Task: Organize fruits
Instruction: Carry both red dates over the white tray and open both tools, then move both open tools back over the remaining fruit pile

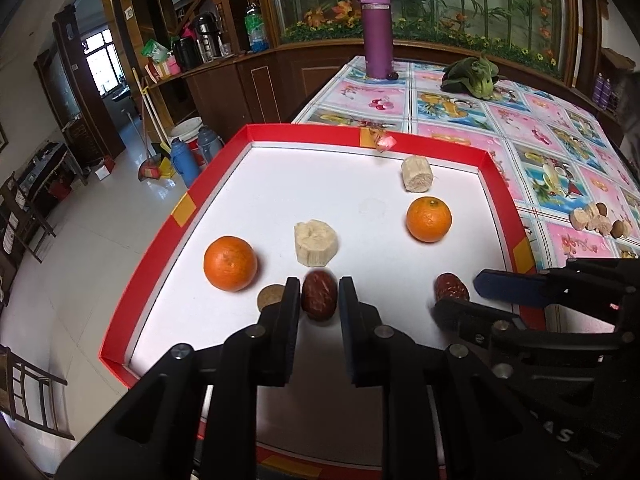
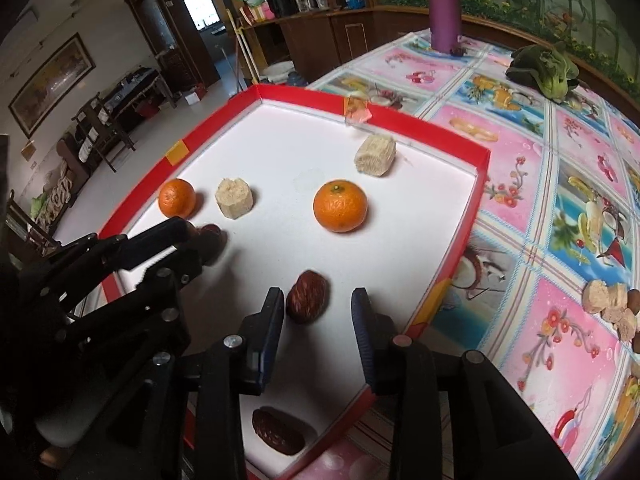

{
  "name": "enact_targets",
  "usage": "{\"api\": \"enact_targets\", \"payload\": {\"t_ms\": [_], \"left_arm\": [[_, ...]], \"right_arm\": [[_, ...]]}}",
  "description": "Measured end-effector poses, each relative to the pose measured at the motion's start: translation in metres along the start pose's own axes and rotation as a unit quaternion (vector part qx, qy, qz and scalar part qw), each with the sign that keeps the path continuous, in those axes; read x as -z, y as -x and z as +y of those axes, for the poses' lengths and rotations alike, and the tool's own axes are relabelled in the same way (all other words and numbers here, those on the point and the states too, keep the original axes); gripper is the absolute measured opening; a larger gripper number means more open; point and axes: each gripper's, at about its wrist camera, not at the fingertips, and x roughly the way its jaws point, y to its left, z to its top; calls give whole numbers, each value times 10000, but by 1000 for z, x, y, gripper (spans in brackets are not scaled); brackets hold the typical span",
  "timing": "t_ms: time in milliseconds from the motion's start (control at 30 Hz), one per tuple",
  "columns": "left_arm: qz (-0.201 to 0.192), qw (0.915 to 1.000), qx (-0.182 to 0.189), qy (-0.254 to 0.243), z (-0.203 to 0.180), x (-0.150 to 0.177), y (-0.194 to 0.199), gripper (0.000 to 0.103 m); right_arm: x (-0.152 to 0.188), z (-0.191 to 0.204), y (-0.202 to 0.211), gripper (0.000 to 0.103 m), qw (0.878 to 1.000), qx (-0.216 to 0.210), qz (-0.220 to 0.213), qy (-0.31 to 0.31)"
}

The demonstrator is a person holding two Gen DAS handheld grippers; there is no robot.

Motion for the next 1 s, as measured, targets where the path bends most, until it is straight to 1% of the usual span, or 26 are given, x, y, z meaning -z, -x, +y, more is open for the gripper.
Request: {"api": "enact_targets", "payload": {"t_ms": [33, 100, 167, 367, 467, 500, 733, 900, 1000], "left_arm": [[5, 10000, -5, 25, 1, 0, 1, 31], [-42, 9999, -105, 72, 2, -1, 3, 53], [-136, 9997, -178, 76, 2, -2, 8, 59], [-238, 9995, -186, 25, -7, -8, 20, 64], [-307, 9994, -170, -70, -17, -8, 26, 82], [-351, 9992, -183, -104, -21, -8, 29, 83], [-415, 9983, -128, -396, -50, -14, 38, 84], [-465, 9974, -88, -542, -68, -16, 46, 87], [-489, 9966, 48, -664, -83, -17, 52, 87]], "right_arm": [[0, -2, 4, 35, 10000, -30, -57, 14], [1, -5, 12, 37, 9998, -131, -161, 16], [3, -10, 23, 38, 9995, -129, -289, -7], [9, -30, 55, 39, 9980, 131, -626, -23], [15, -45, 66, 42, 9968, 281, -734, -164], [17, -51, 70, 42, 9963, 333, -764, -223], [34, -89, 92, 42, 9926, 590, -932, -505], [53, -118, 112, 42, 9883, 872, -1064, -657], [70, -141, 127, 42, 9846, 1126, -1108, -754]]}}
